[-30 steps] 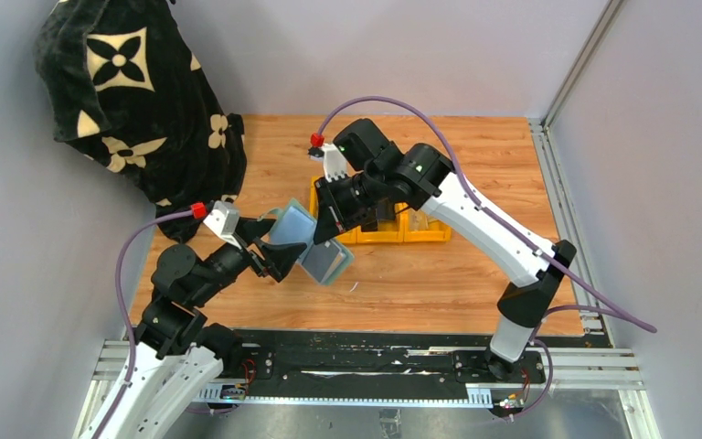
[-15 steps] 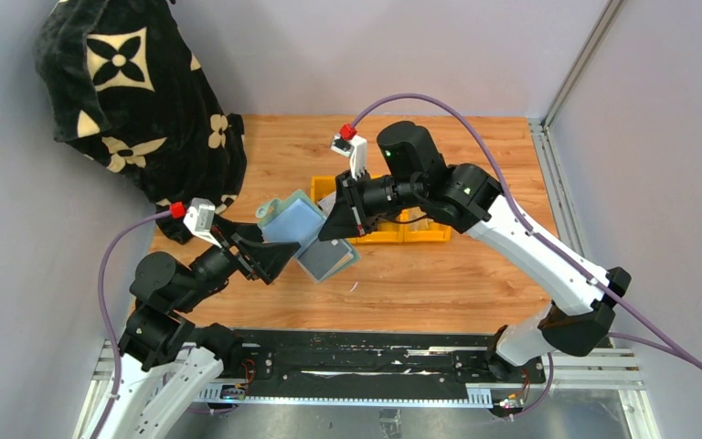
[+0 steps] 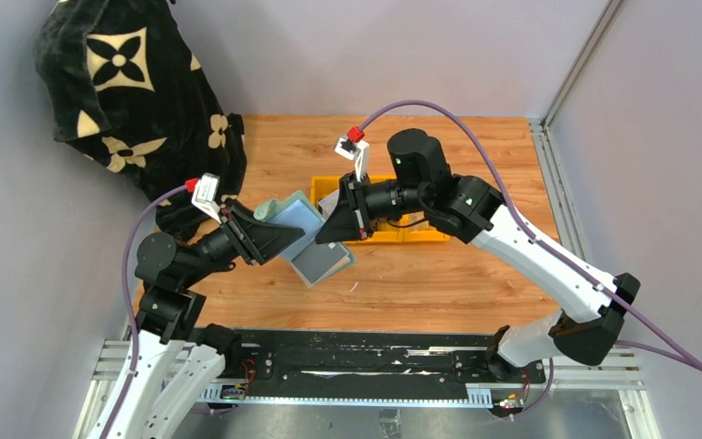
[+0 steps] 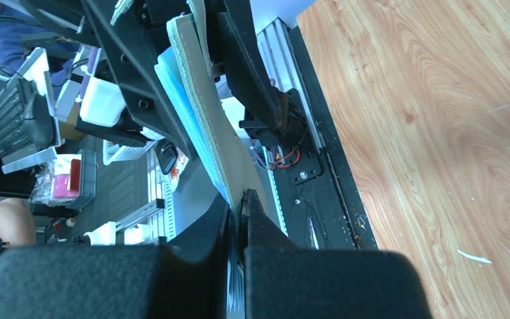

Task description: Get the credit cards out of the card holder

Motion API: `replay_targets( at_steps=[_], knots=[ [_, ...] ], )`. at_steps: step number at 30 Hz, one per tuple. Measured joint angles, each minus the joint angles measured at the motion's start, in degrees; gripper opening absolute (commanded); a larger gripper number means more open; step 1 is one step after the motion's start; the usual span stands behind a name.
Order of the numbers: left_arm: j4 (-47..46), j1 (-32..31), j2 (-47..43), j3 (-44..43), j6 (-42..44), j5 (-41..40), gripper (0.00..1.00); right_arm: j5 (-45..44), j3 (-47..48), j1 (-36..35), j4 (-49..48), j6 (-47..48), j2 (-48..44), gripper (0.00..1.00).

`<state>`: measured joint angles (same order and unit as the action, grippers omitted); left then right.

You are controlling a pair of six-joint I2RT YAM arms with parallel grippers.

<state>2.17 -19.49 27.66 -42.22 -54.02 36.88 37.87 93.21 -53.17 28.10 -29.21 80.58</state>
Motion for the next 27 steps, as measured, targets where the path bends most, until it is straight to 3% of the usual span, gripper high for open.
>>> replay_targets(
  at_steps=[6, 7, 9, 11, 15, 20, 27],
  knots=[
    [-8.4, 2.5, 2.0, 0.4, -7.0, 6.0, 0.13, 2.1, -3.5, 0.3, -4.3, -1.5, -2.8, 0.01],
    [-9.1, 2.5, 2.0, 0.5, -7.3, 6.6, 0.09, 2.5, -3.6, 0.4, -4.9, -1.8, -2.9, 0.06],
    [-9.8, 2.5, 1.9, 0.4, -7.6, 6.9, 0.00, 3.1, -3.6, 0.5, -5.4, -2.1, -2.8, 0.27],
    [-9.7, 2.5, 1.6, 0.4, -7.2, 6.9, 0.00, 3.9, -3.6, 0.5, -5.9, -2.7, -2.8, 0.45],
    [-8.0, 2.5, 1.4, 0.2, -6.6, 7.0, 0.00, 5.9, -4.6, 0.9, -8.4, -2.9, -3.1, 0.62],
    [-6.4, 3.0, 2.2, -1.2, -6.7, 7.5, 0.00, 7.7, -11.1, 1.9, -9.7, -2.6, -6.7, 0.64],
    [-6.9, 4.0, 4.5, -3.0, -9.4, 8.8, 0.00, 8.7, -21.0, 2.0, -12.6, -2.3, -15.2, 0.49]
  ],
)
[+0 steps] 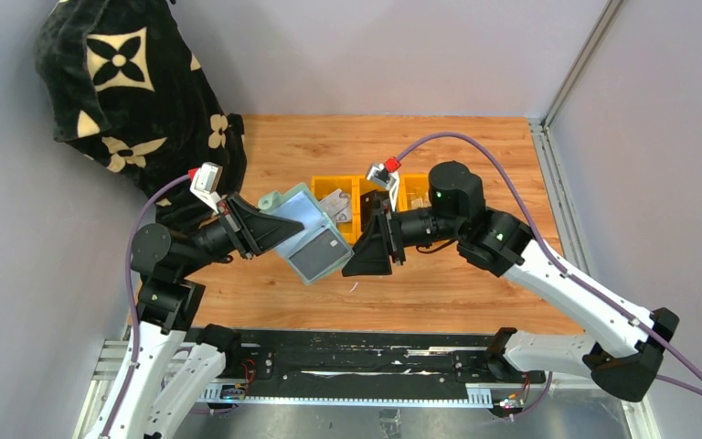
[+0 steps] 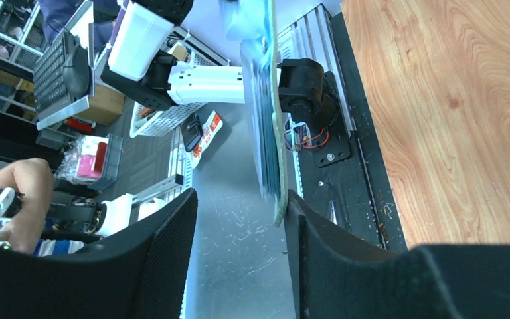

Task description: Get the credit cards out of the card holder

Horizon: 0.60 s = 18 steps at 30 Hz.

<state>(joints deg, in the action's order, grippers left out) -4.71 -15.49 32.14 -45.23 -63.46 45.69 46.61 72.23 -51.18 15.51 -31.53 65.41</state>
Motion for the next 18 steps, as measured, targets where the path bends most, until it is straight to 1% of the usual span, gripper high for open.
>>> replay_targets(
  at_steps=[3, 8, 13, 18],
  knots=[
    [0.1, 0.0, 0.6, -0.5, -0.8, 0.4, 0.00, -0.3, -2.2, 0.0, -1.5, 0.1, -2.3, 0.39],
    [0.2, 0.0, 1.2, -2.1, -1.7, 0.6, 0.00, -1.8, -2.4, 0.0, -3.3, 0.3, -2.2, 0.29],
    [0.5, 0.0, 1.3, -3.9, -1.7, 0.9, 0.00, -3.2, -2.4, 0.0, -4.4, 0.6, -1.6, 0.24],
    [0.6, 0.0, 1.4, -4.7, -1.9, 0.8, 0.00, -4.9, -2.8, 0.0, -6.8, 0.7, -2.1, 0.16]
  ],
)
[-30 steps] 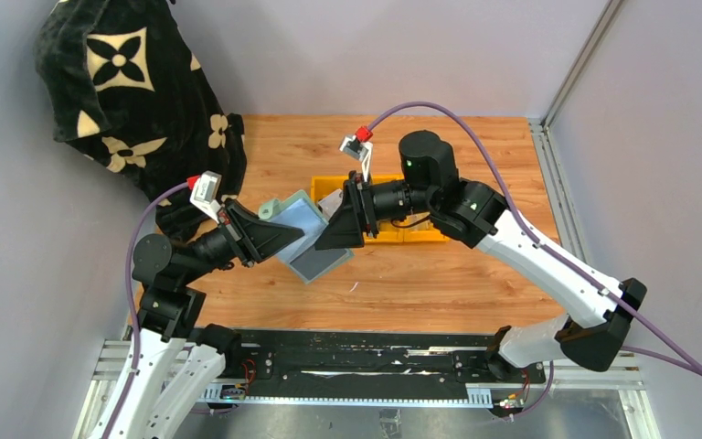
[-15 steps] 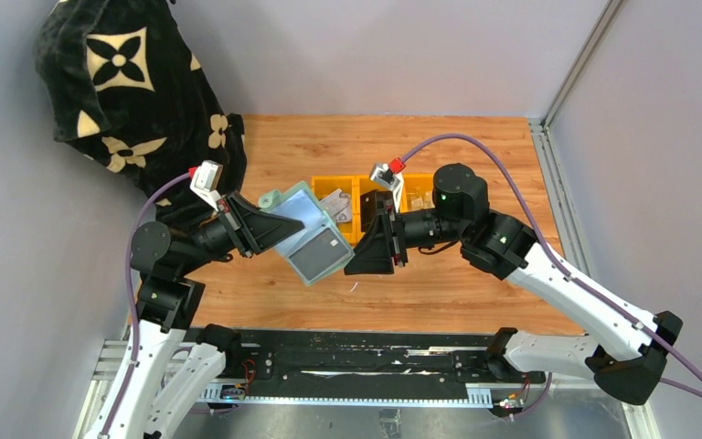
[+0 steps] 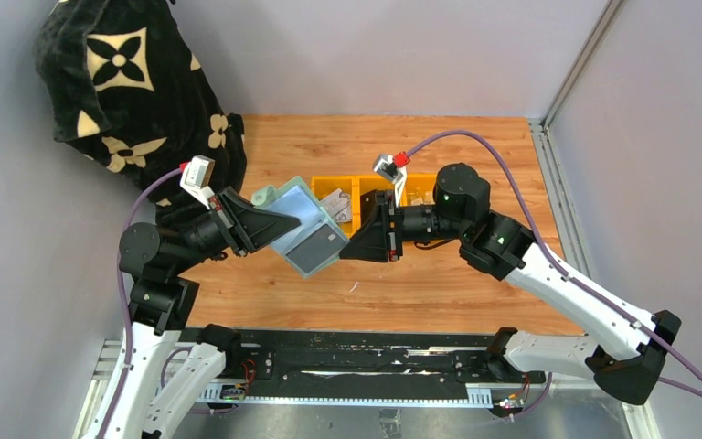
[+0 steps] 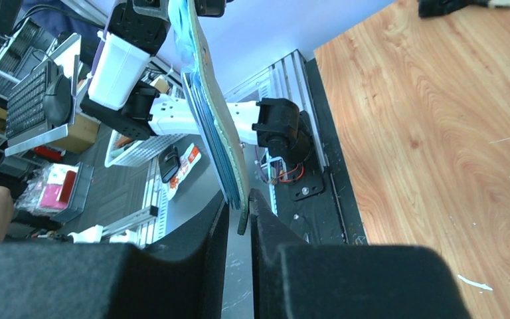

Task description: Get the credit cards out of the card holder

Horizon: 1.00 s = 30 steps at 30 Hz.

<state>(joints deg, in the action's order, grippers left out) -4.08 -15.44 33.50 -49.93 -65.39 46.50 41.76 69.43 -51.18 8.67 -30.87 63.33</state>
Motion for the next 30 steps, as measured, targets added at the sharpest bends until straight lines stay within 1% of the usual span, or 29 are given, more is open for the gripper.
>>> replay_targets(
  at_steps=[8, 11, 19, 24, 30],
  knots=[
    [0.5, 0.0, 0.4, -0.5, -0.7, -0.6, 0.00, -4.0, -4.7, 0.0, -6.8, -1.3, -2.8, 0.10],
    [0.8, 0.0, 0.4, -0.6, -0.9, -0.8, 0.00, -5.1, -5.6, 0.0, -8.3, -1.6, -3.3, 0.15],
    [1.2, 0.3, 0.4, -2.1, -1.3, -1.6, 0.00, -7.5, -6.3, -0.3, -12.3, -2.5, -3.4, 0.14],
    [1.3, 0.3, 0.5, -3.1, -1.5, -1.6, 0.00, -9.7, -7.8, -1.0, -16.2, -2.5, -3.5, 0.16],
    [1.6, 0.3, 0.5, -3.5, -1.6, -1.5, 0.00, -13.2, -9.3, -2.0, -19.9, -2.6, -3.4, 0.24]
  ],
)
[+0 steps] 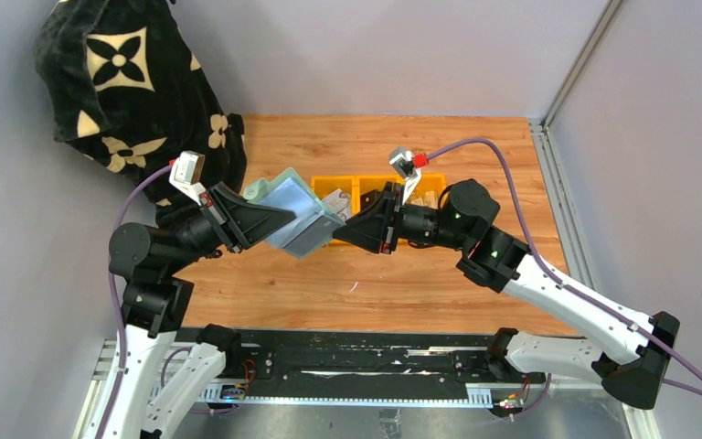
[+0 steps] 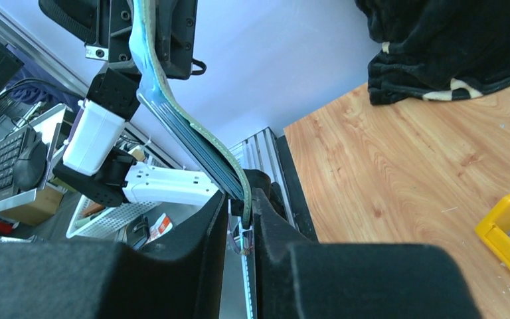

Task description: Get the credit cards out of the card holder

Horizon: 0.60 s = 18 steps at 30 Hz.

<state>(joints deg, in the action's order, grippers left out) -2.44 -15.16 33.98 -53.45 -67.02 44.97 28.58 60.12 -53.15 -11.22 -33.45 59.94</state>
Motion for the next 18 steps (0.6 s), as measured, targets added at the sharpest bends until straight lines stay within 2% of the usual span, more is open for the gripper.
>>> replay_targets(
  at_steps=[13, 18],
  knots=[
    [0.5, 0.0, 0.0, -2.1, -0.7, 0.7, 0.00, -1.8, -1.2, -0.9, -9.0, 0.3, 0.6, 0.39],
    [1.6, 0.0, 0.3, -2.3, -0.7, 1.5, 0.00, -1.0, -2.2, -1.4, -11.9, 0.5, 0.6, 0.40]
  ],
)
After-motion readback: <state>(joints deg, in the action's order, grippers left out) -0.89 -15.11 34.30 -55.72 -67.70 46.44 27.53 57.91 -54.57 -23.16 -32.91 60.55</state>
